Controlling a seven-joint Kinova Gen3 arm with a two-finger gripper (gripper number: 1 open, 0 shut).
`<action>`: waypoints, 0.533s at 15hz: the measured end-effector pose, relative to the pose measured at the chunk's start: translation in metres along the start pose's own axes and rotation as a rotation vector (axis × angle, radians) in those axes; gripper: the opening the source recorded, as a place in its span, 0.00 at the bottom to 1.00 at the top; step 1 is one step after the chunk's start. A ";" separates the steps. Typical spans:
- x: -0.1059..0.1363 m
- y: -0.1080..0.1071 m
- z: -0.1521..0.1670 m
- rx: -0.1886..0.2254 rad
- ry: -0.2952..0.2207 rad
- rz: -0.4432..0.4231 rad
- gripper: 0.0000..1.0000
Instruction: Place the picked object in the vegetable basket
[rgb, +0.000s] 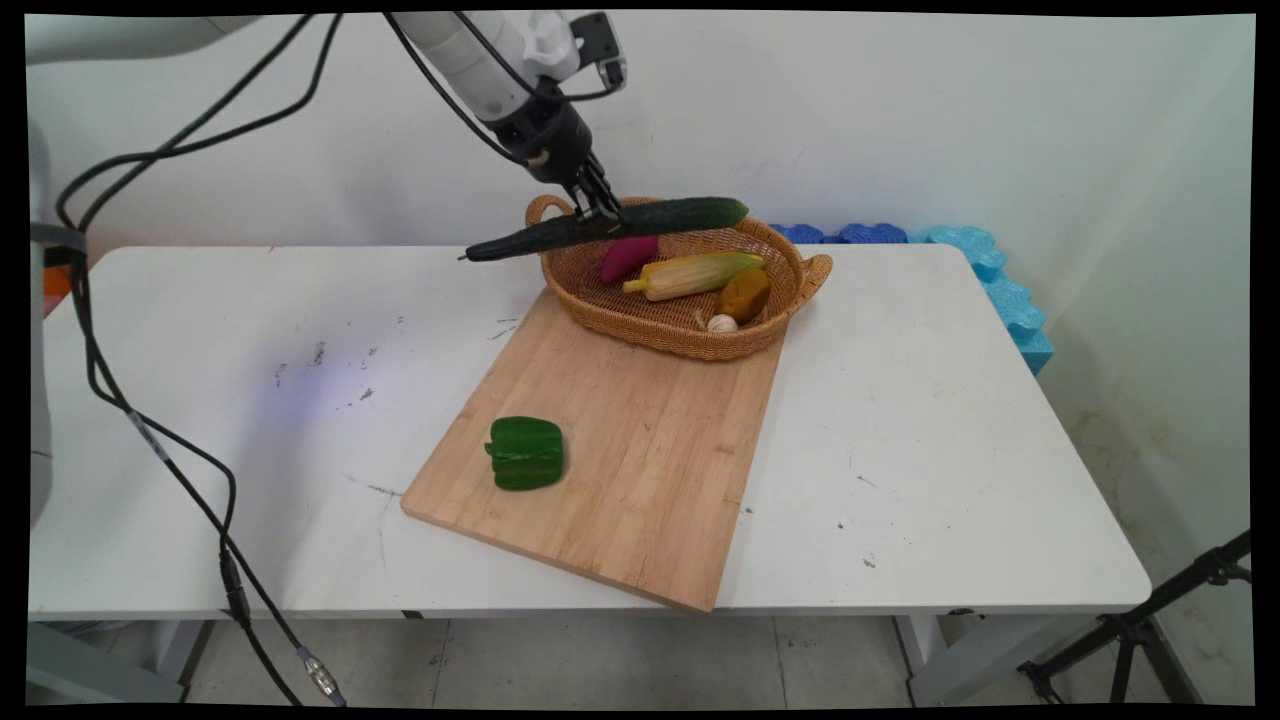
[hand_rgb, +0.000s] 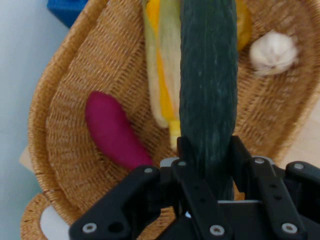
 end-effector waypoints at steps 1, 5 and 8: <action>-0.001 -0.004 0.008 0.006 -0.010 -0.002 0.00; -0.005 -0.012 0.035 0.017 -0.036 -0.012 0.00; -0.005 -0.014 0.049 0.013 -0.041 -0.018 0.00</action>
